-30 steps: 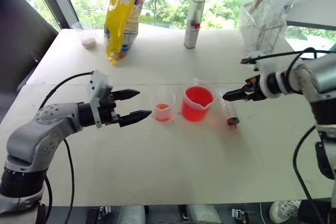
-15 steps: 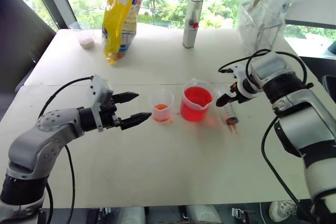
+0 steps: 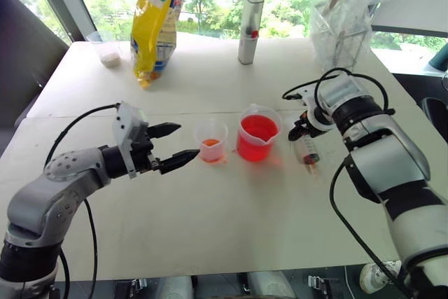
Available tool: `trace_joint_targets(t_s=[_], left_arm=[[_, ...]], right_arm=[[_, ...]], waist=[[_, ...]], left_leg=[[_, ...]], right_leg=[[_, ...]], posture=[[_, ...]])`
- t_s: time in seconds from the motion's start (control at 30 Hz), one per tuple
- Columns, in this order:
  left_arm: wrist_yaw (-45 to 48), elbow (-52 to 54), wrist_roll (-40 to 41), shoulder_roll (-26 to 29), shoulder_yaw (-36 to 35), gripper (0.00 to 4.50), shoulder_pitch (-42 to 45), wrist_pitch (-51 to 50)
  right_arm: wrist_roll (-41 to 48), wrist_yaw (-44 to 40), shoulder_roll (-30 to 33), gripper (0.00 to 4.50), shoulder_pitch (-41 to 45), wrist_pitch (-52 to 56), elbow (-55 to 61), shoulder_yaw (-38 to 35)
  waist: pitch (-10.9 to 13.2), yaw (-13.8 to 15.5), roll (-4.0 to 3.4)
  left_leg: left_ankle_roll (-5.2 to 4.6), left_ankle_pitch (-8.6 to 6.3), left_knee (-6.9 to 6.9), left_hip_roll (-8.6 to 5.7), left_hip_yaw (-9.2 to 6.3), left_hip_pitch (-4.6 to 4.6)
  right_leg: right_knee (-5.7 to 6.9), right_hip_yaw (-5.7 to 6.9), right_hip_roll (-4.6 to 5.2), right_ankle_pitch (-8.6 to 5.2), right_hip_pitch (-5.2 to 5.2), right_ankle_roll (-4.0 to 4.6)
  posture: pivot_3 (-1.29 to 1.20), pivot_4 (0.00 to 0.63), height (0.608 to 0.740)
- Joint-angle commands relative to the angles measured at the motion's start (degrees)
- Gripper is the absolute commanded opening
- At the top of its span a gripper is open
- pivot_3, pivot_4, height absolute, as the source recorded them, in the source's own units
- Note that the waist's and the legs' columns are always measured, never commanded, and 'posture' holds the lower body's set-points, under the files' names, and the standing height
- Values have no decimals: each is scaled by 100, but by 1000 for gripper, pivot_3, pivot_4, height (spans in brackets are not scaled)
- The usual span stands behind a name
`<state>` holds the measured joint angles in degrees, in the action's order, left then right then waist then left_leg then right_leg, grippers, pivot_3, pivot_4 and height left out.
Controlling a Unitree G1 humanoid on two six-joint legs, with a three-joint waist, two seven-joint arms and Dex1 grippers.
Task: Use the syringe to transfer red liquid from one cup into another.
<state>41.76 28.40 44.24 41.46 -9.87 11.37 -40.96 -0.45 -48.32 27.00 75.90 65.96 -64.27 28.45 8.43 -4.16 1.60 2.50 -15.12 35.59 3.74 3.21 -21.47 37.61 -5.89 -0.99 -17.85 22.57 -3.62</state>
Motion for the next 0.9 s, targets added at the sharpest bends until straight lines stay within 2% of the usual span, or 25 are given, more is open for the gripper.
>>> trace_joint_targets(t_s=[0.03,0.17,0.23,0.37,0.47,0.6,0.67,0.8,0.9], left_arm=[[46,95,-35,2,-72,4500,75,161],[162,-92,-72,31,-22,4500,261,203],[218,-261,-47,27,-33,4500,482,191],[407,-567,-15,79,-59,4500,897,156],[566,-825,-16,101,-16,4500,1262,141],[846,-1206,6,84,100,4500,1796,97],[1027,-1414,-46,70,222,4500,2083,121],[1333,-1874,-116,-29,435,4500,2683,149],[1589,-2133,-194,-116,611,4500,3051,180]], right_arm=[[-134,16,3,1380,69,101,-6,-217],[-182,-61,197,1380,88,345,208,-357],[-49,181,502,1380,39,397,749,-823],[170,444,1155,1380,-745,-1,3051,-1731],[527,737,1214,1380,-1371,159,4799,-2724],[1266,1027,706,1380,-2028,-515,6823,-4036],[1846,1057,299,1380,-2160,-393,7522,-4559],[2686,1162,-467,1380,-2594,-669,8505,-4895],[3086,1379,-990,1380,-2919,-859,8758,-4902]], waist=[[0,3,0],[1,7,-1],[2,28,-3],[6,38,-9],[5,15,-9],[7,4,-14],[7,12,-15],[4,19,-11],[5,20,-12]], left_leg=[[0,0,2,0,-1,0],[0,0,5,-1,-1,-2],[0,0,6,-2,-3,-6],[0,0,8,-6,-5,-17],[0,0,0,-9,-9,-16],[1,0,-14,4,-12,-7],[5,2,-24,4,-14,-1],[13,7,-21,4,-24,1],[13,7,-3,2,-21,-2]], right_leg=[[1,0,-1,0,0,0],[5,0,-1,0,1,1],[5,1,-2,0,3,1],[2,4,0,0,7,0],[-10,8,-9,0,2,-3],[-2,1,-25,0,6,-2],[4,2,-27,0,8,-2],[9,13,-25,0,1,-1],[8,13,-18,1,-7,-2]], posture=[[0,150,740],[0,150,740],[0,150,740],[0,150,740],[0,150,740],[0,150,740],[0,150,740],[0,150,740],[0,150,740]])
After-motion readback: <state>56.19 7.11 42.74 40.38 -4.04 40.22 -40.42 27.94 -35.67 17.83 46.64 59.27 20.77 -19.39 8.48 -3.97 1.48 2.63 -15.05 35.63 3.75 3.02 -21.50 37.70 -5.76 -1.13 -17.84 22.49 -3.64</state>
